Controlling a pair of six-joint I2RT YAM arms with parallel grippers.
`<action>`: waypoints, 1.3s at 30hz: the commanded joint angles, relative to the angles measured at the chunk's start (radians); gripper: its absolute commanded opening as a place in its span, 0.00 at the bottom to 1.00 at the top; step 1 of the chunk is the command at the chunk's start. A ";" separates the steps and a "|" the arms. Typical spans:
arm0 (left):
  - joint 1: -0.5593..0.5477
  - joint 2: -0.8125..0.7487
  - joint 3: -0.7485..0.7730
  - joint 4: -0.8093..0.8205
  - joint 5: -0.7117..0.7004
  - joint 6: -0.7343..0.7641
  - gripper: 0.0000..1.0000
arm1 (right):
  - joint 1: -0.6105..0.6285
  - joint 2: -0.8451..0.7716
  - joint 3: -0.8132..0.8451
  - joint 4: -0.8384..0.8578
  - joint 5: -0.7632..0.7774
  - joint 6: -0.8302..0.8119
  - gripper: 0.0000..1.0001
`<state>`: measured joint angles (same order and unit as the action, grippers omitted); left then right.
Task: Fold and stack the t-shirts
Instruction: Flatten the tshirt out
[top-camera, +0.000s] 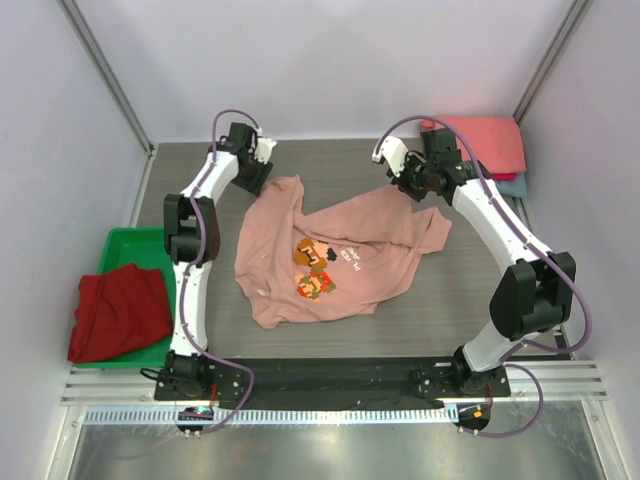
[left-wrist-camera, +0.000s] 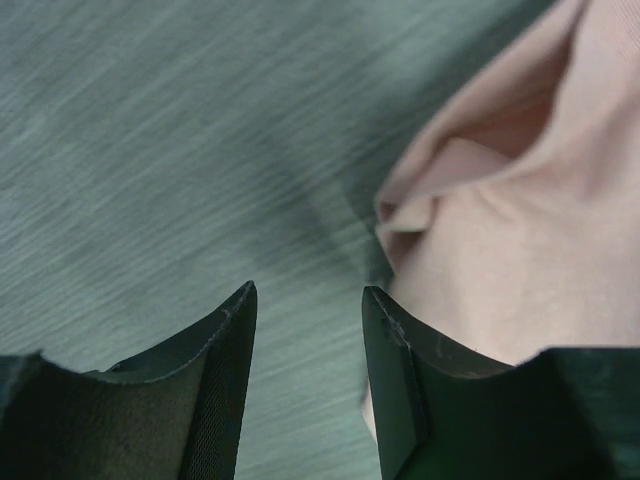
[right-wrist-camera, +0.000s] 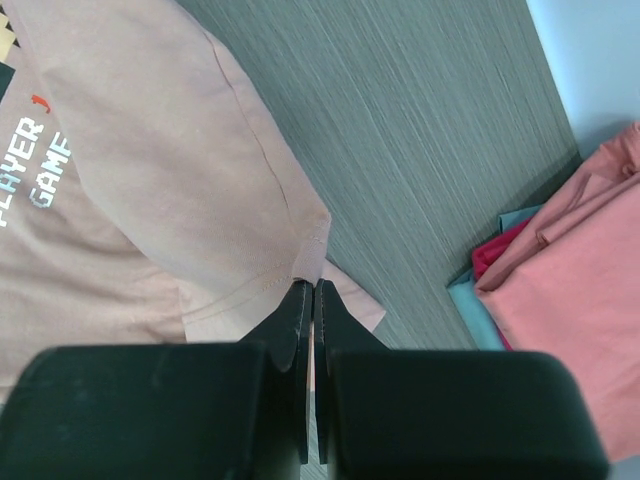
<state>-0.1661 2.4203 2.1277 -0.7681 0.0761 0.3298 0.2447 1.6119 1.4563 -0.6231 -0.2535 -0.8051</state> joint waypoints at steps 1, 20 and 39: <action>0.016 0.023 0.081 -0.013 0.086 -0.060 0.47 | 0.004 -0.023 0.062 -0.020 0.039 0.001 0.01; 0.042 0.138 0.210 -0.010 0.372 -0.110 0.32 | 0.004 0.045 0.128 -0.081 0.092 0.006 0.01; 0.105 -0.219 0.166 0.227 0.338 -0.035 0.00 | -0.007 0.042 0.199 -0.020 0.172 0.023 0.01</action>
<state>-0.0849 2.4187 2.2932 -0.7082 0.4358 0.2558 0.2443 1.6951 1.6016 -0.7074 -0.1200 -0.8040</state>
